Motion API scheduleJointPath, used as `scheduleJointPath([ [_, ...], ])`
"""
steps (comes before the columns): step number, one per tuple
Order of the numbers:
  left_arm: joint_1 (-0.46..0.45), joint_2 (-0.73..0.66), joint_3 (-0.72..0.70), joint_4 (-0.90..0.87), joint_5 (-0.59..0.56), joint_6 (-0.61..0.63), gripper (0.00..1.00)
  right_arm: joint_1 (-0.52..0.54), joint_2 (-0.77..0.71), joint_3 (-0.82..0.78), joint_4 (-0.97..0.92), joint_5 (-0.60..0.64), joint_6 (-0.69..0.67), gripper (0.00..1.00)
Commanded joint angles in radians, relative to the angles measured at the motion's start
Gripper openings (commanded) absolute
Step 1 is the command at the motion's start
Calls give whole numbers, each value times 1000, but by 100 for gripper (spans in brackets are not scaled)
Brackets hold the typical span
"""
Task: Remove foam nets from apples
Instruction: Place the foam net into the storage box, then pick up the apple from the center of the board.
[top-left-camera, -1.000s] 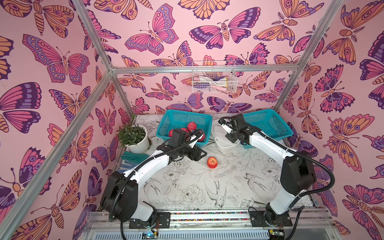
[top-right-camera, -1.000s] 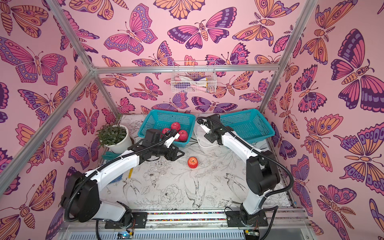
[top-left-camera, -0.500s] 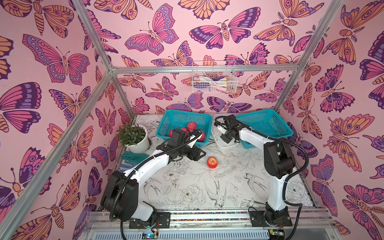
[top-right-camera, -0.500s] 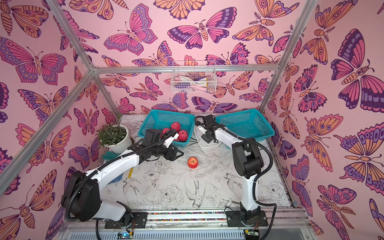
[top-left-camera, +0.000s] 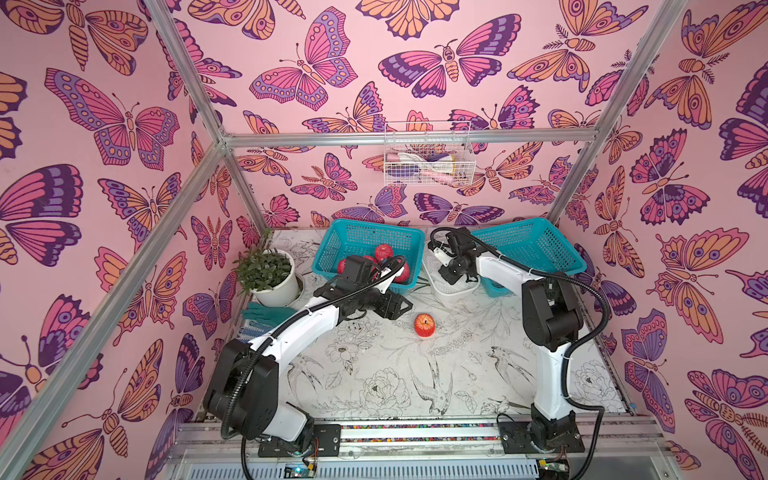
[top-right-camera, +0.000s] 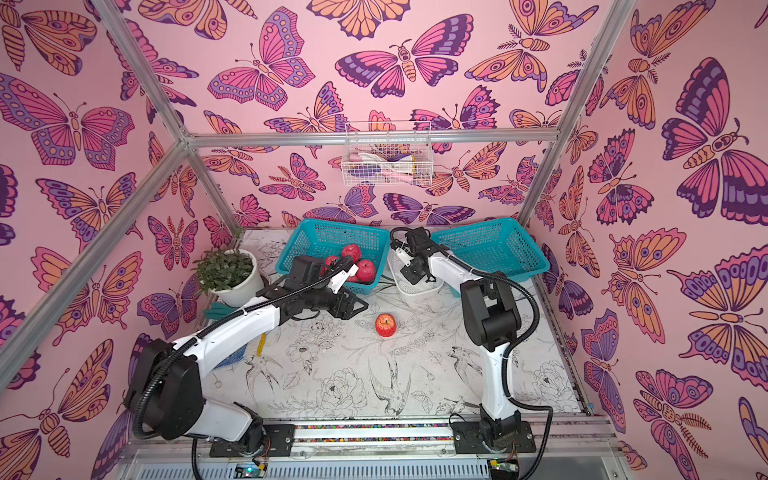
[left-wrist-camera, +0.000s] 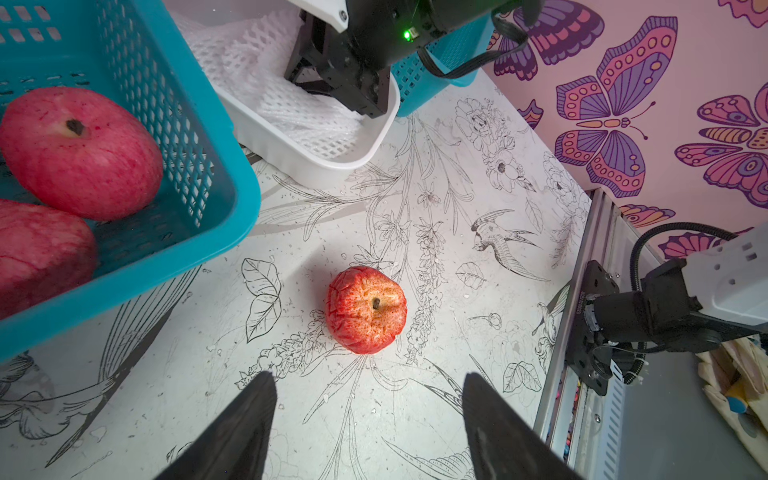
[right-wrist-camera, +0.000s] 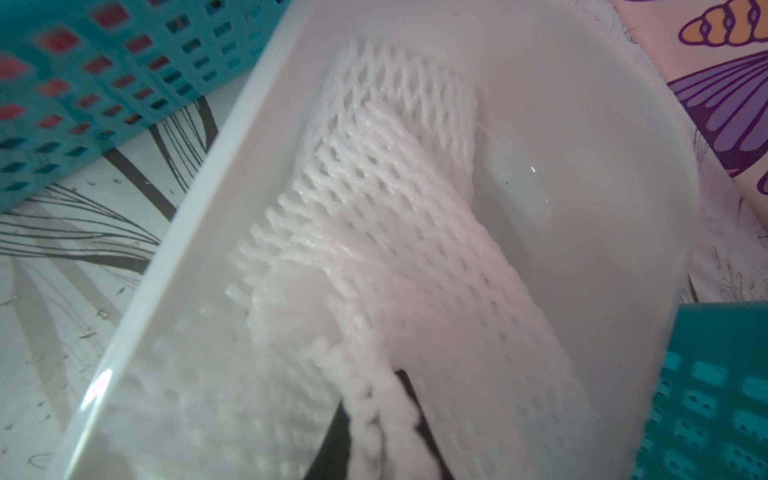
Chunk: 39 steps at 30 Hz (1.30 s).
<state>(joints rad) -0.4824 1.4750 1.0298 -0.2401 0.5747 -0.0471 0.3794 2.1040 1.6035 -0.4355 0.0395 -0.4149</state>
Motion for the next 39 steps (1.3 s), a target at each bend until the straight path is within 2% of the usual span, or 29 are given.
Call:
scheduleJointPath([
  [1, 8, -10, 11, -17, -11, -7, 73, -5, -31, -7, -43, -11, 36, 32],
  [13, 9, -56, -5, -17, -38, -8, 75, -4, -151, -50, -40, -16, 48, 59],
  [25, 8, -68, -23, -25, -27, -3, 76, -4, -225, -95, -49, -73, 39, 69],
  [39, 7, -45, -23, -34, -16, 5, 76, -6, -306, -139, -28, -157, 73, 72],
])
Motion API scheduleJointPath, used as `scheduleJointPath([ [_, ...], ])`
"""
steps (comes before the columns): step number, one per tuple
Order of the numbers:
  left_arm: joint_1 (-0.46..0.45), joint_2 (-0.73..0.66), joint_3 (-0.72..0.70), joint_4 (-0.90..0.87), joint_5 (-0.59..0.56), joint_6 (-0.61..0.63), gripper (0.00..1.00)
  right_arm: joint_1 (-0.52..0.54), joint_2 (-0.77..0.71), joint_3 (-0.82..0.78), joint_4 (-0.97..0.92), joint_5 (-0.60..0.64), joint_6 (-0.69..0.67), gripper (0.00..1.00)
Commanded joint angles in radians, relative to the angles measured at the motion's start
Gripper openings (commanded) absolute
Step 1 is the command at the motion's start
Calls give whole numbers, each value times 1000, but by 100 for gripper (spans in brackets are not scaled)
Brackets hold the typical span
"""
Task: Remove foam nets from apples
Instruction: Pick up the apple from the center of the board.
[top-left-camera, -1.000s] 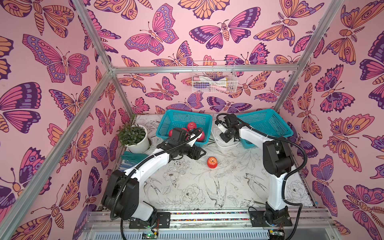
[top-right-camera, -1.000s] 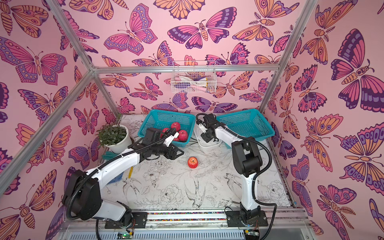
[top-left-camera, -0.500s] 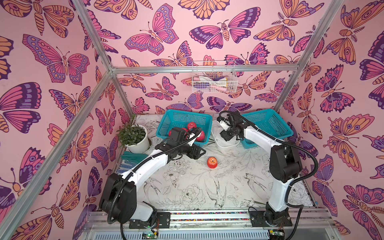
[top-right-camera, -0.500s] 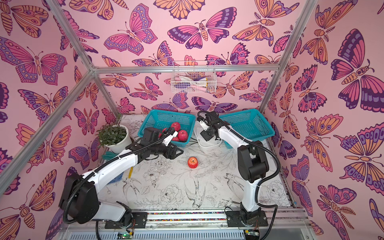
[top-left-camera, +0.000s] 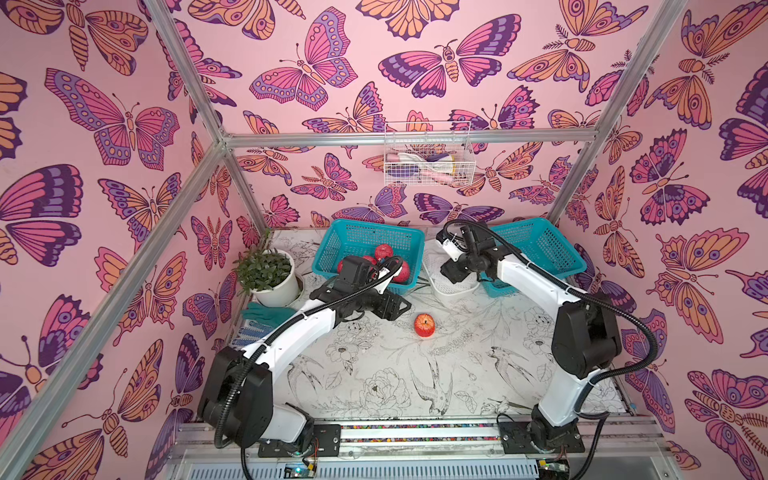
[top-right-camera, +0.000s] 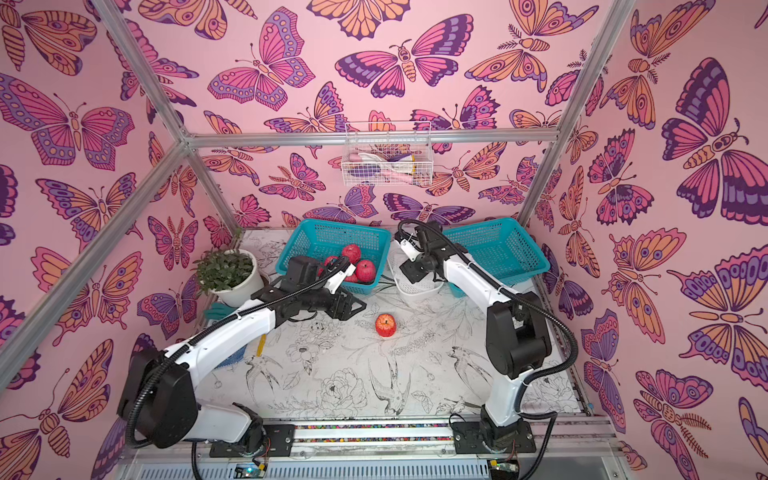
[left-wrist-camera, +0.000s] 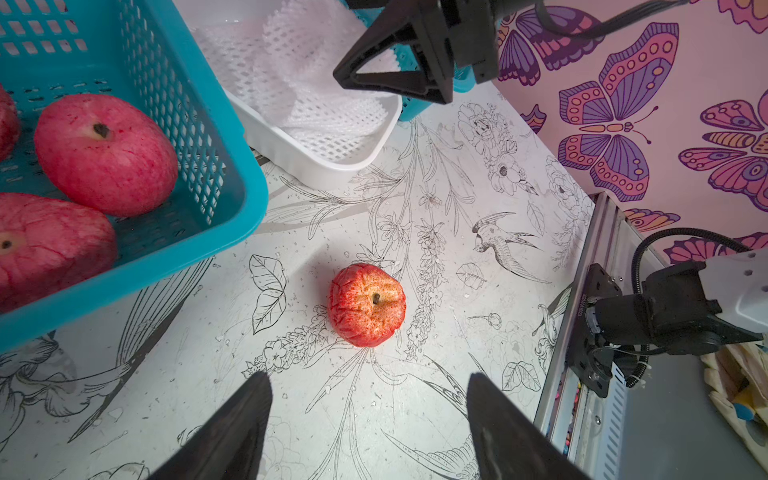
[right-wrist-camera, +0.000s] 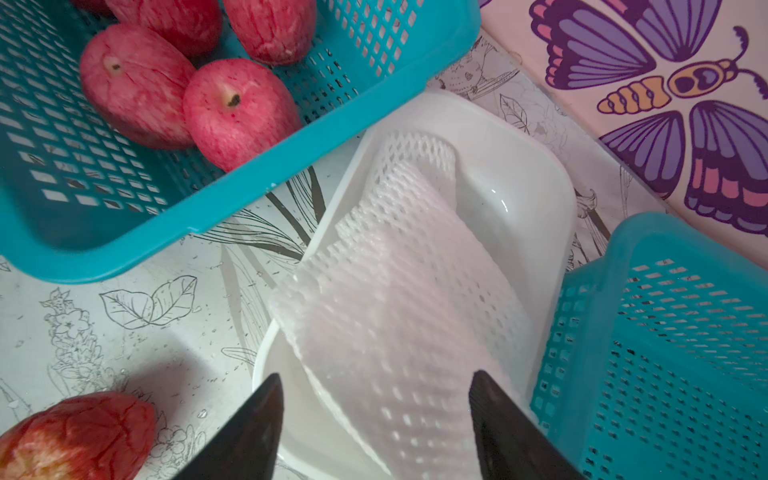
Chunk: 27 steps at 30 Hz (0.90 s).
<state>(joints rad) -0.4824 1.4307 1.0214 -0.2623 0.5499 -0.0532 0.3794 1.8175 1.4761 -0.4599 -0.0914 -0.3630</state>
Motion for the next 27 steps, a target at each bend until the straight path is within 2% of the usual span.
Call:
scheduleJointPath([
  [1, 5, -1, -14, -13, 7, 13, 76, -7, -20, -13, -2, -29, 22, 72],
  [8, -18, 4, -8, -33, -27, 40, 78, -17, -41, -9, 24, -44, 48, 73],
  [15, -119, 50, 20, -86, -136, 133, 81, -31, -140, -36, 83, 10, 148, 72],
  [21, -192, 142, 76, -134, -192, 184, 85, -58, -309, -130, 116, 67, 221, 83],
  [22, -207, 159, 85, -135, -200, 192, 88, -66, -345, -160, 124, 71, 230, 85],
  [23, -219, 180, 98, -135, -212, 199, 98, -74, -379, -191, 134, 71, 234, 87],
  [27, -241, 265, 164, -168, -232, 232, 100, -97, -493, -302, 151, 89, 230, 92],
])
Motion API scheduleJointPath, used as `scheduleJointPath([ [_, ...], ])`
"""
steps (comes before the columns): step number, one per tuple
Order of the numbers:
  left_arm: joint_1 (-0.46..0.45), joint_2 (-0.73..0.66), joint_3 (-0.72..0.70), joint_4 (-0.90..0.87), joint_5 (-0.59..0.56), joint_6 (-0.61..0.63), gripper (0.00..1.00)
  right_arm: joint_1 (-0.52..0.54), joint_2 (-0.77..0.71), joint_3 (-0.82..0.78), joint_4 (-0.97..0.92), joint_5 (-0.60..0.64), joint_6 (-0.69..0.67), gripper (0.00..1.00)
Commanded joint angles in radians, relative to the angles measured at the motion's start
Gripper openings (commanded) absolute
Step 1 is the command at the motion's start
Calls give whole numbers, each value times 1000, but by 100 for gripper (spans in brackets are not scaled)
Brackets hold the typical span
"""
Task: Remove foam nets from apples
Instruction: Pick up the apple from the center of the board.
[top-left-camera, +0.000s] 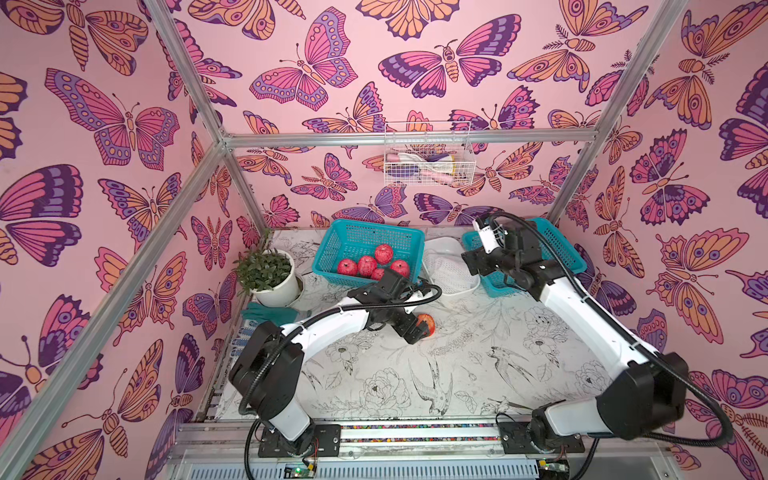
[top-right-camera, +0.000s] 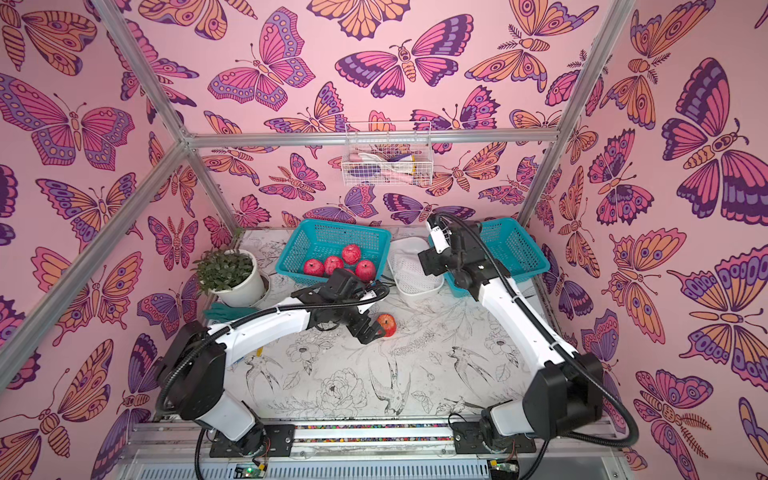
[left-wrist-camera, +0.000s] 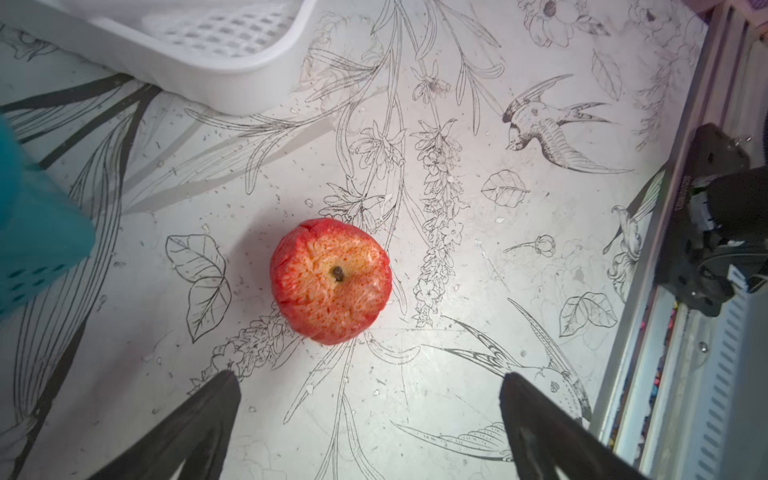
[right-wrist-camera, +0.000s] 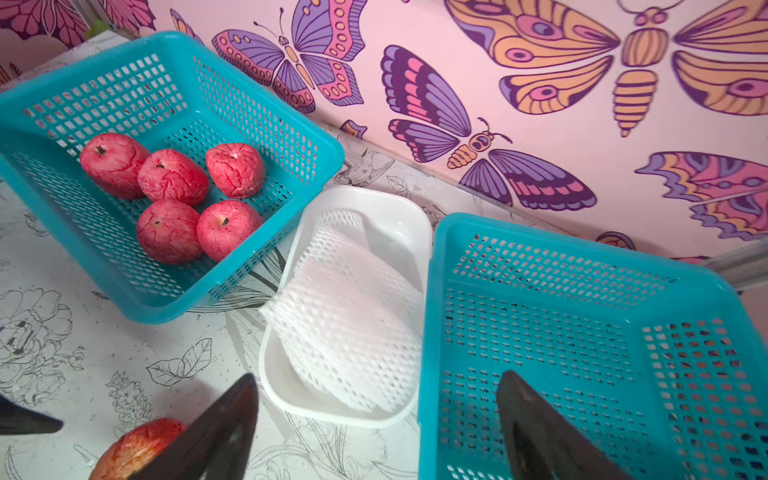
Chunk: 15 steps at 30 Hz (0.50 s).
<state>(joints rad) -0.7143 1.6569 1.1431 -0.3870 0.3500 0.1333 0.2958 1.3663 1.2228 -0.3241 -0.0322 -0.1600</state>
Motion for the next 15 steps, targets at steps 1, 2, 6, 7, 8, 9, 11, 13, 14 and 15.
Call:
scheduleJointPath([
  [1, -10, 57, 56, -50, -29, 50, 100, -18, -66, -67, 10, 32, 28, 93],
  [2, -10, 75, 72, -60, -29, 55, 100, -24, -87, -83, 2, 34, 26, 93],
  [6, -14, 143, 133, -112, -50, 66, 100, -37, -144, -130, -17, 47, 27, 93],
  [7, -17, 159, 147, -123, -57, 68, 100, -40, -155, -139, -19, 51, 28, 93],
  [8, -20, 174, 158, -133, -67, 71, 100, -42, -164, -148, -19, 52, 31, 94],
  [9, -22, 186, 166, -139, -79, 71, 100, -43, -170, -156, -18, 54, 32, 94],
  [11, -25, 210, 183, -150, -91, 75, 99, -45, -180, -165, -21, 58, 36, 94],
  [13, -28, 227, 194, -157, -95, 78, 98, -45, -180, -171, -19, 61, 43, 94],
  [14, -28, 235, 199, -159, -98, 82, 97, -46, -176, -171, -21, 61, 46, 93],
  [15, -29, 243, 203, -161, -93, 87, 96, -45, -170, -171, -22, 58, 48, 94],
])
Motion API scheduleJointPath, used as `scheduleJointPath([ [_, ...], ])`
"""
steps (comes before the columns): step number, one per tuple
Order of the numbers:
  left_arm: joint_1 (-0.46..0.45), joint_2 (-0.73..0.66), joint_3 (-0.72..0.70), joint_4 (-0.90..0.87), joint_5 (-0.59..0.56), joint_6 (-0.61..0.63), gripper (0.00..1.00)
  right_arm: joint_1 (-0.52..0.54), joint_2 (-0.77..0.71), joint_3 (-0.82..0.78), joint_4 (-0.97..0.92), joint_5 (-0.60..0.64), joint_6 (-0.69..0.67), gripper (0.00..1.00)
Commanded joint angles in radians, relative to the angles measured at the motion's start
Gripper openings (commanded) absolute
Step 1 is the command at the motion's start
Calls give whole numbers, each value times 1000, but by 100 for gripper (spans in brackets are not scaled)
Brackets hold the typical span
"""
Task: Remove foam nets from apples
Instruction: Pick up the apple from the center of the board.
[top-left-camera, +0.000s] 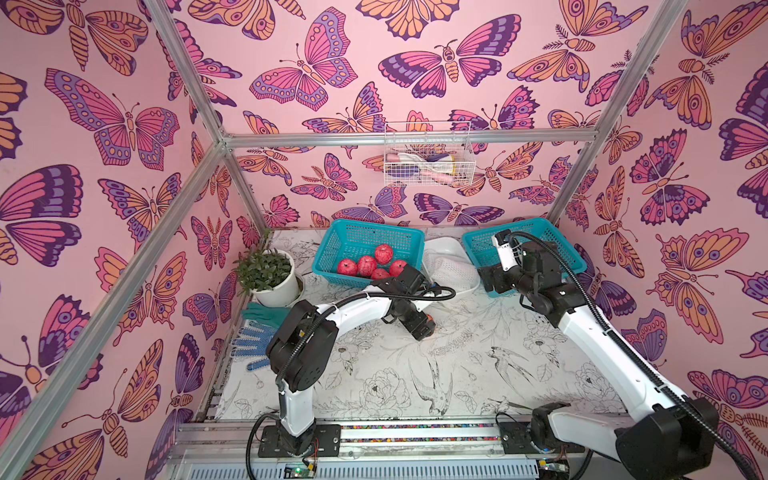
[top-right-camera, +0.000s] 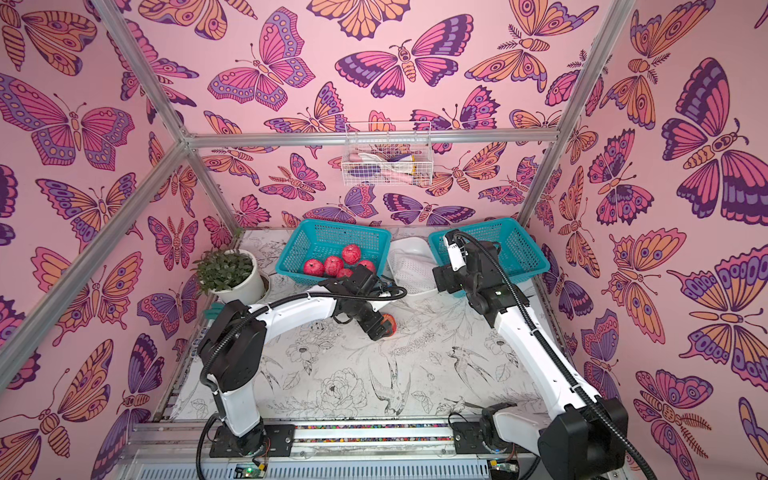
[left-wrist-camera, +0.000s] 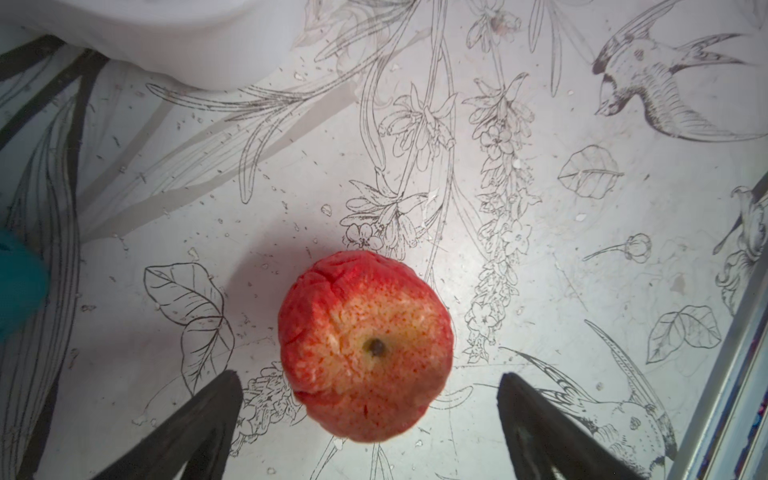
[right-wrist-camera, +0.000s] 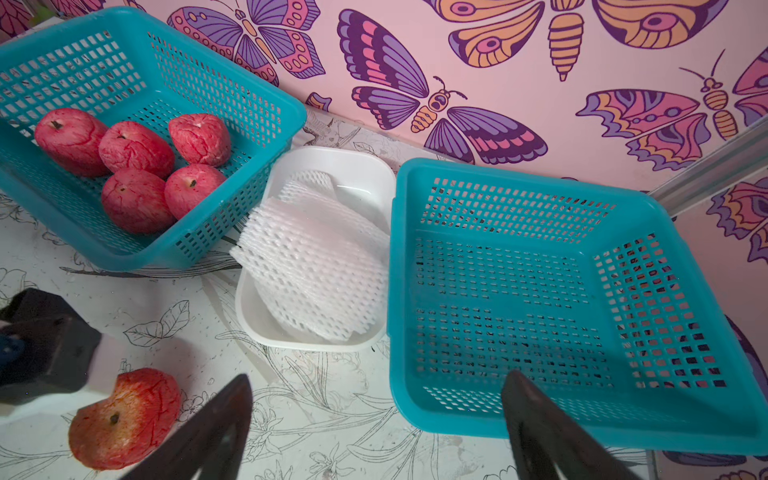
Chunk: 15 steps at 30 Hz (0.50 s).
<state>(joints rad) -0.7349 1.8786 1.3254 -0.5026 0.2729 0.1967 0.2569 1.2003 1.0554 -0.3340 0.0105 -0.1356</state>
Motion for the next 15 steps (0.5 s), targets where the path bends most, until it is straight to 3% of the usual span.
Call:
scheduleJointPath([
  [1, -9, 31, 26, -47, -15, 26, 95, -7, 0, -3, -13, 8, 27, 94],
  [9, -20, 95, 76, -67, -20, 42, 91, -7, 22, -11, 12, -22, 57, 94],
  [15, -21, 149, 125, -90, -38, 44, 79, -7, 29, -21, 14, -28, 61, 92],
])
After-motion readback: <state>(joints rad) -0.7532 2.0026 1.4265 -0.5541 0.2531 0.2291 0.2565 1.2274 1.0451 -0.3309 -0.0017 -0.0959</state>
